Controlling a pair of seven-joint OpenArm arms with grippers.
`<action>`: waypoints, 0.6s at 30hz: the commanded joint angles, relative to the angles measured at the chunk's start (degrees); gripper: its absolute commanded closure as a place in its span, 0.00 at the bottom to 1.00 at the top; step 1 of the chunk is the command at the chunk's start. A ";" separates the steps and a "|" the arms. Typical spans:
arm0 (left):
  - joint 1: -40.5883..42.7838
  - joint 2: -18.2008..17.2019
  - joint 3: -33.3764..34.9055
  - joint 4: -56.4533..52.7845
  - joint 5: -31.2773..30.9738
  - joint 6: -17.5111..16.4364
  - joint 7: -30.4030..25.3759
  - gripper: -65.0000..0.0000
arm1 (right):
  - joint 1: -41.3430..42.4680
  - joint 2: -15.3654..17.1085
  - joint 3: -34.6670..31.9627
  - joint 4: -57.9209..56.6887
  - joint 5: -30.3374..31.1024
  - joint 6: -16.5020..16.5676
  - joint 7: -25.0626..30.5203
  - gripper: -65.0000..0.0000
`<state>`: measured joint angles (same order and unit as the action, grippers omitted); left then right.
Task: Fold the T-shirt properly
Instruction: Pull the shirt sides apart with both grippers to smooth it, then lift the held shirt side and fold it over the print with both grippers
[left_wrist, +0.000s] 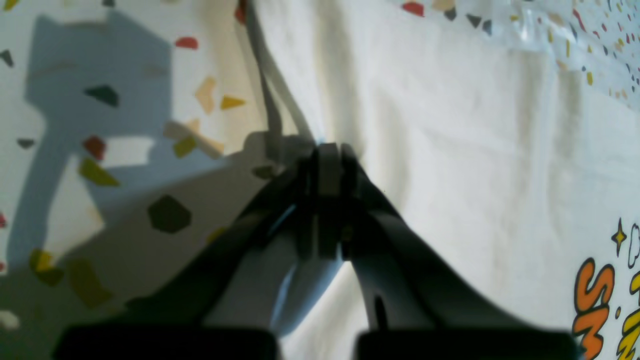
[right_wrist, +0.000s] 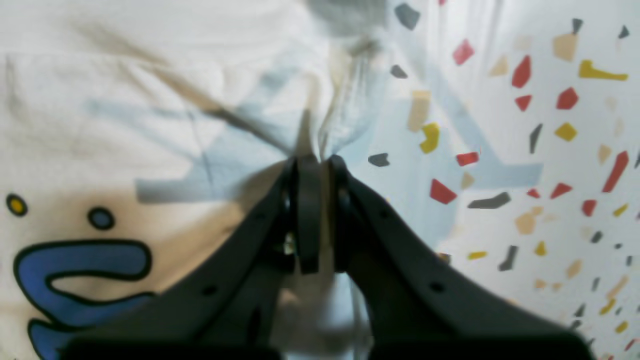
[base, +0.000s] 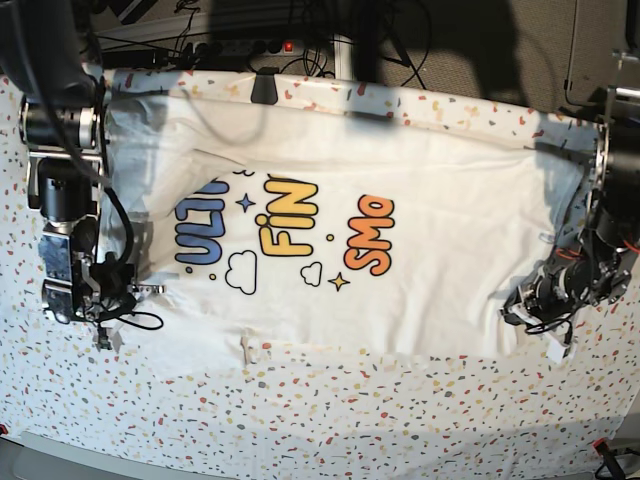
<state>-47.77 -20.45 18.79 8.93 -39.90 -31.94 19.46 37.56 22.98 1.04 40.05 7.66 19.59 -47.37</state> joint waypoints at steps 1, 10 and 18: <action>-2.12 -0.85 -0.07 0.48 -0.66 -0.46 -1.05 1.00 | 2.71 1.22 0.13 0.87 -0.09 0.37 0.90 1.00; -2.10 -1.53 -0.07 3.08 -1.99 -5.62 1.75 1.00 | 3.19 3.13 0.13 3.17 6.45 10.75 1.11 1.00; -1.38 -5.53 -1.97 14.34 -8.63 -6.32 13.03 1.00 | 2.19 3.43 0.13 10.03 12.98 19.23 -2.14 1.00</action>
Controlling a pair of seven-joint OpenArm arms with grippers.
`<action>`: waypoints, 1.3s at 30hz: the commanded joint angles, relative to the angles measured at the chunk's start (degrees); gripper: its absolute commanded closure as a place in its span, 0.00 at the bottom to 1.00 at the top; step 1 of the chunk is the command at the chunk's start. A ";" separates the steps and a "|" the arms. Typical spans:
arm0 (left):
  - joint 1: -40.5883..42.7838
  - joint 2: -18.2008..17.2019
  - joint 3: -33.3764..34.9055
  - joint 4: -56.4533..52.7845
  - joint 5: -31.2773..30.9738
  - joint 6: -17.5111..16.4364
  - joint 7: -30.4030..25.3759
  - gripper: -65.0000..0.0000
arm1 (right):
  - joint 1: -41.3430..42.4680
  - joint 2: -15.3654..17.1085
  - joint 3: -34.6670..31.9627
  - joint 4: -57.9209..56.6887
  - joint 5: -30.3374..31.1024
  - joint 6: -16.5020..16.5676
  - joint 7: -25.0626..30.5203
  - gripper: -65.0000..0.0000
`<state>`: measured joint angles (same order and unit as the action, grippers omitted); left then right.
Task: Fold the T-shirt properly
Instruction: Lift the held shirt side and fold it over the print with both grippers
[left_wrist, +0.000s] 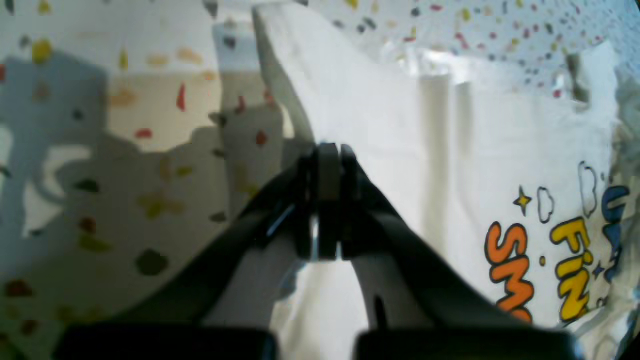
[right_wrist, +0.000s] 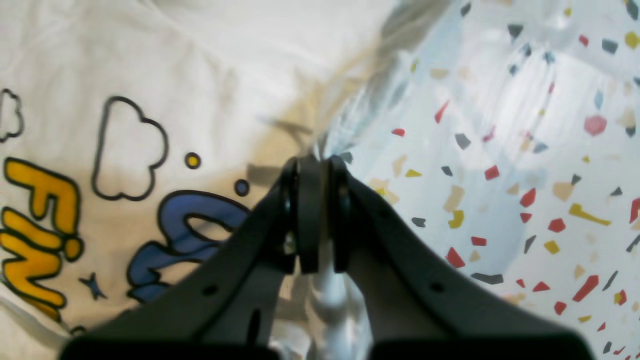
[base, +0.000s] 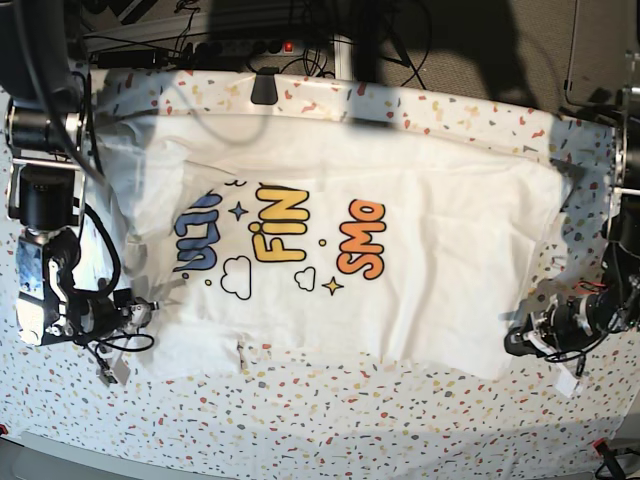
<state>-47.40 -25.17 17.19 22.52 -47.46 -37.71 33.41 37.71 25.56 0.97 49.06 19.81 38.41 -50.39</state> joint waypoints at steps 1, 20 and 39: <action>-1.42 -1.46 -0.76 1.66 -1.22 -0.52 -0.20 1.00 | 1.46 0.94 0.20 2.25 1.57 0.44 0.85 1.00; 5.29 -15.34 -1.09 5.29 -27.82 -2.29 13.84 1.00 | -21.31 3.80 10.86 37.79 6.10 0.17 -4.87 1.00; 26.38 -22.38 -16.11 25.66 -37.54 -2.29 23.08 1.00 | -29.38 3.78 20.87 46.36 13.86 1.59 -12.94 1.00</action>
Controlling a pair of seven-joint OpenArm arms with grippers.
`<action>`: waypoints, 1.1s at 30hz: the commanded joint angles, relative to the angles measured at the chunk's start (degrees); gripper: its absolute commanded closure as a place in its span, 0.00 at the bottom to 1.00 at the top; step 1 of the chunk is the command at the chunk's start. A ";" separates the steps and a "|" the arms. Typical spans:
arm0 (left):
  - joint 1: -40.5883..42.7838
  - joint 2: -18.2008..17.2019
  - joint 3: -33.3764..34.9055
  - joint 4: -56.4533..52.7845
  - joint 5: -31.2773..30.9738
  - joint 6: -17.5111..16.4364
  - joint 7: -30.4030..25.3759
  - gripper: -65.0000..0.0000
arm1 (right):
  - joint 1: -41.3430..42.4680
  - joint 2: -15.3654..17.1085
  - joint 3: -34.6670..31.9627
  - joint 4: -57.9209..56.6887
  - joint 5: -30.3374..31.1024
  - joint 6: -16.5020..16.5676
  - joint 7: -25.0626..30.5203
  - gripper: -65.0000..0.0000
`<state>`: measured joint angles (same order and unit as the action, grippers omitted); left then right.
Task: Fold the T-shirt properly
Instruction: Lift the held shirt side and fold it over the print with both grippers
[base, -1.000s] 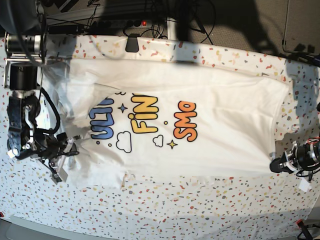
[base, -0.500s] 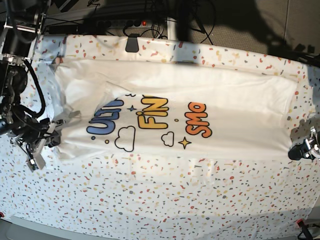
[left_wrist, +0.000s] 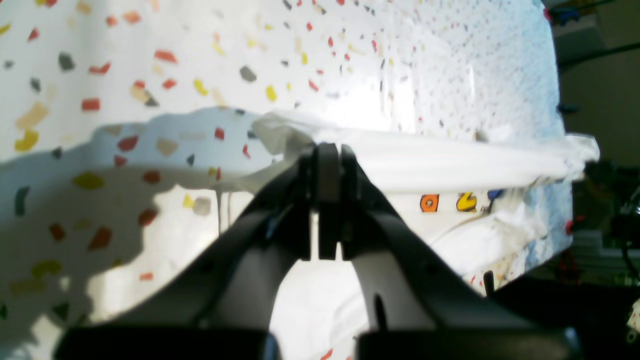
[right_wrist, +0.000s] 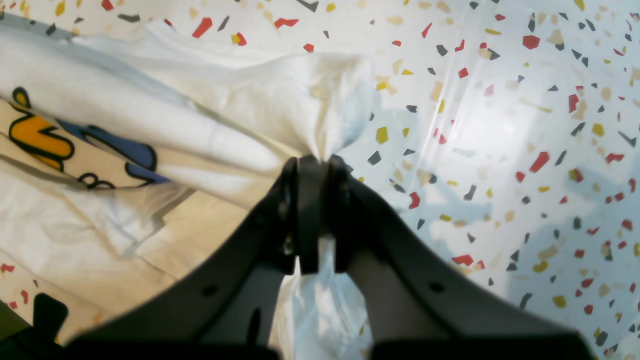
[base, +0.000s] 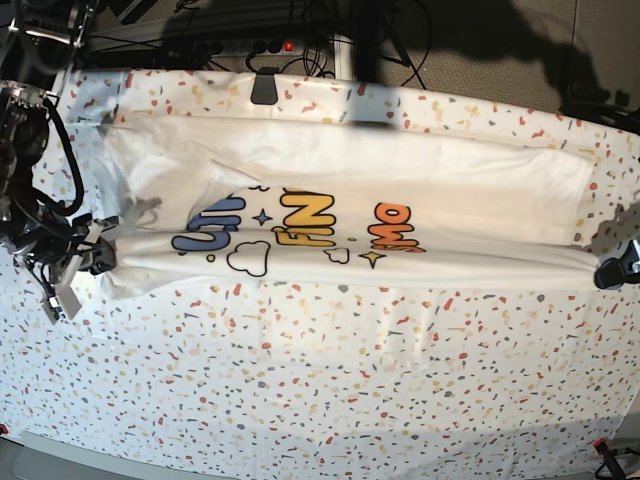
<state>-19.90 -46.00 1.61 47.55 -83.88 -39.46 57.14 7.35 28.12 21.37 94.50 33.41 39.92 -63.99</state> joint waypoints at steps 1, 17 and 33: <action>0.24 -1.51 -0.90 1.31 -1.12 -0.54 -0.74 1.00 | 0.68 1.22 0.48 0.92 0.24 0.08 0.57 1.00; 9.88 -0.70 -0.94 2.49 -1.12 -0.54 -1.66 1.00 | -12.13 1.25 0.50 0.98 0.26 0.08 0.57 1.00; 12.26 -3.34 -0.94 2.49 -1.12 -0.54 -1.16 1.00 | -15.15 1.25 5.14 1.75 3.63 0.08 0.13 1.00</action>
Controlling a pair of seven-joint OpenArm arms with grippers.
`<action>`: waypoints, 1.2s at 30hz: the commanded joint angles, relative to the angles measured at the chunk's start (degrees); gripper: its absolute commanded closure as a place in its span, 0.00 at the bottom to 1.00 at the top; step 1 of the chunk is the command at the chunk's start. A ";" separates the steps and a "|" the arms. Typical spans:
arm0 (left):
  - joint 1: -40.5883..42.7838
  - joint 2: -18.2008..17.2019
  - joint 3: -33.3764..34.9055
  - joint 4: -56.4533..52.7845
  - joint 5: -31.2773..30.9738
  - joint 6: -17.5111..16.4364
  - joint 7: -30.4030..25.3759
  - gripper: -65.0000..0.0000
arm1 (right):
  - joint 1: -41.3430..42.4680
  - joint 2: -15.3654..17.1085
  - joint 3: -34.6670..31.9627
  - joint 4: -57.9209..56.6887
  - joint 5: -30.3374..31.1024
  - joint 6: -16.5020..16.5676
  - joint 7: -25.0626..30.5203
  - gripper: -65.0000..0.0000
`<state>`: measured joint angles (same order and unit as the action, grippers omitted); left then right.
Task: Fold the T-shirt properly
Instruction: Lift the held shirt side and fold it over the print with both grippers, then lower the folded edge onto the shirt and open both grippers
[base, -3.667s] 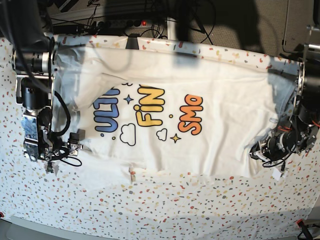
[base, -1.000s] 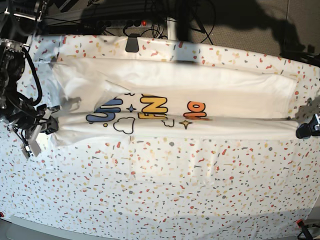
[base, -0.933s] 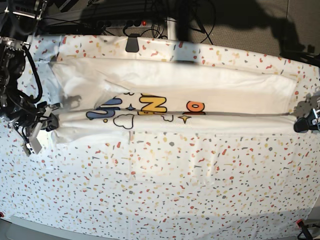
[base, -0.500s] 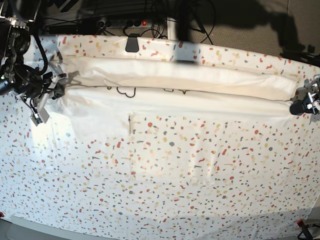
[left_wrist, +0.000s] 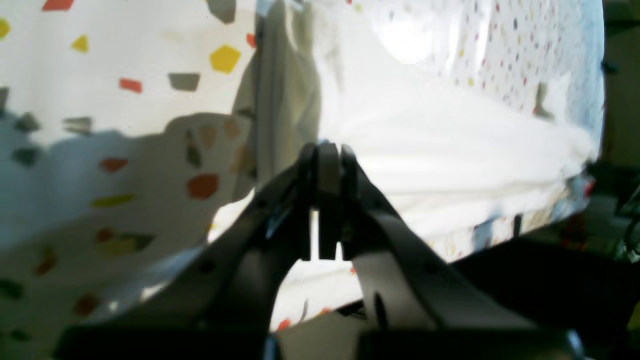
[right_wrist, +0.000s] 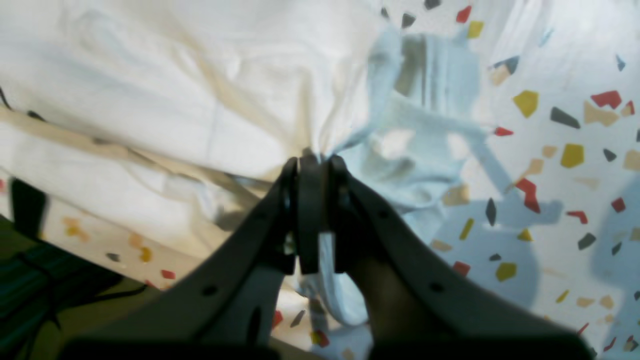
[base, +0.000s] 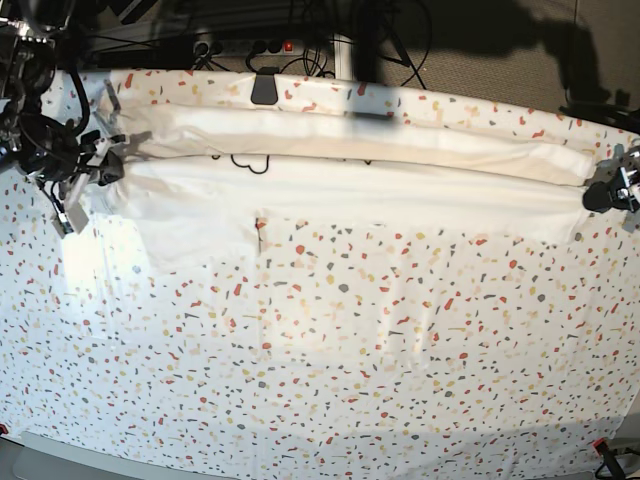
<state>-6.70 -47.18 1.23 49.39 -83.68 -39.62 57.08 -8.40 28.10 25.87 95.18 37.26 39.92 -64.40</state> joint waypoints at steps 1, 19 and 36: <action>-0.94 -2.67 -0.57 0.66 -1.32 -0.38 -0.94 1.00 | 0.61 1.27 1.31 1.29 0.46 0.08 0.55 1.00; 6.47 -1.90 -0.55 0.63 -1.32 -0.38 -8.28 1.00 | -5.11 1.22 1.92 1.31 0.42 0.08 0.52 1.00; -0.79 -3.50 -0.55 0.66 -1.32 -0.38 -3.91 0.98 | -4.92 2.86 1.92 1.33 1.97 0.08 0.46 0.67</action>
<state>-6.57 -48.60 1.23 49.52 -83.74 -39.59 54.19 -13.80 29.58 27.07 95.61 39.22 39.90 -64.40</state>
